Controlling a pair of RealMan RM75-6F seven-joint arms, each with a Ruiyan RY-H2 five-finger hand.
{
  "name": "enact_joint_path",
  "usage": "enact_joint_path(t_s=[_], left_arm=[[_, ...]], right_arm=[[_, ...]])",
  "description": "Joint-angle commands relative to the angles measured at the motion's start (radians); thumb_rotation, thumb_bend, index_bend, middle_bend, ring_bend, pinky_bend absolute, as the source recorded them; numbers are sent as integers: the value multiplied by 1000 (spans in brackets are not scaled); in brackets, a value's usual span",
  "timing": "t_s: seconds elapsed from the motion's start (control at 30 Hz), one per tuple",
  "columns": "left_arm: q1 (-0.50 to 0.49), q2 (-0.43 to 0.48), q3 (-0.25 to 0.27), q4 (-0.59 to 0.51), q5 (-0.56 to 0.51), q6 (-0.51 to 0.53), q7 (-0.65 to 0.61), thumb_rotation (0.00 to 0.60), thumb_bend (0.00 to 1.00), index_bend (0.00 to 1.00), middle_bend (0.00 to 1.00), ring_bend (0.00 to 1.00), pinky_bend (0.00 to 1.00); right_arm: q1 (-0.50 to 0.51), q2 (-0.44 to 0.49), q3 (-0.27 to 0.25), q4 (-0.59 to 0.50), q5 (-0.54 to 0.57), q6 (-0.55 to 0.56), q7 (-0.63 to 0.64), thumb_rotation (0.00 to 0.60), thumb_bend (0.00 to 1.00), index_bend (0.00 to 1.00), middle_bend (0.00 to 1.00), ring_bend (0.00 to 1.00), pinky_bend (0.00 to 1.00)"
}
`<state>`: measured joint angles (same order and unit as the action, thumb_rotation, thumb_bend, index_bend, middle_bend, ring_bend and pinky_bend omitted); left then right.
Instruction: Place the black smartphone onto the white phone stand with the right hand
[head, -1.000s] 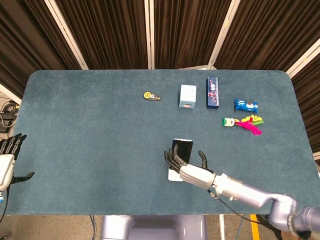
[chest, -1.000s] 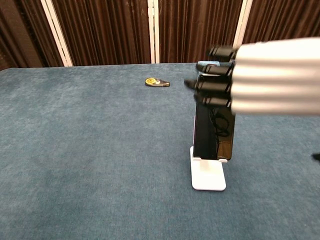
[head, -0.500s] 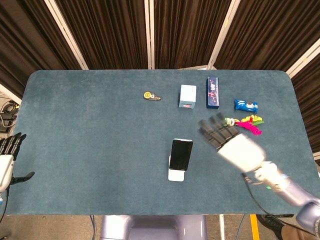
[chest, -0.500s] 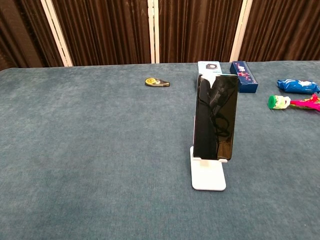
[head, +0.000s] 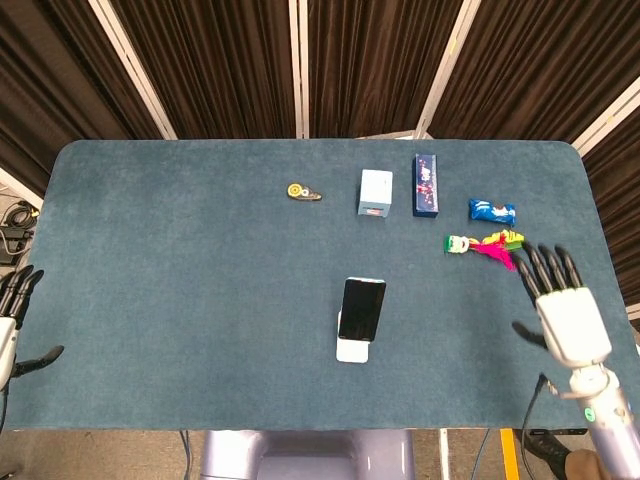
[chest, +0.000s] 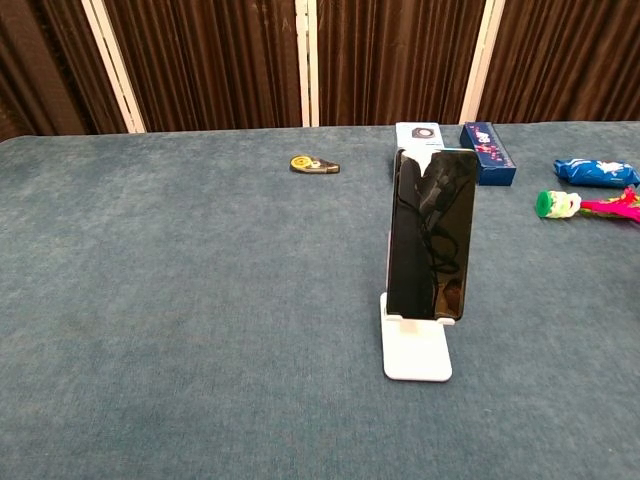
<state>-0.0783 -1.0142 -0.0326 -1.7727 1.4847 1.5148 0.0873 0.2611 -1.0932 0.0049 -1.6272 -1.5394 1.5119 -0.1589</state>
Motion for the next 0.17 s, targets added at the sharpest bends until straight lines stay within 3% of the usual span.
enact_joint_path(t_s=[0.03,0.17], left_arm=[[7,8,4,-1,14,10,-18,600,0,0,0,0,0],[10,18,7,-3,25,14,-39,600,0,0,0,0,0]], right_arm=[[-42,-23,-25,-8,6,15,-26,600,0,0,0,0,0],[-77,-55,-32,3,-5,47,-72,600,0,0,0,0,0]])
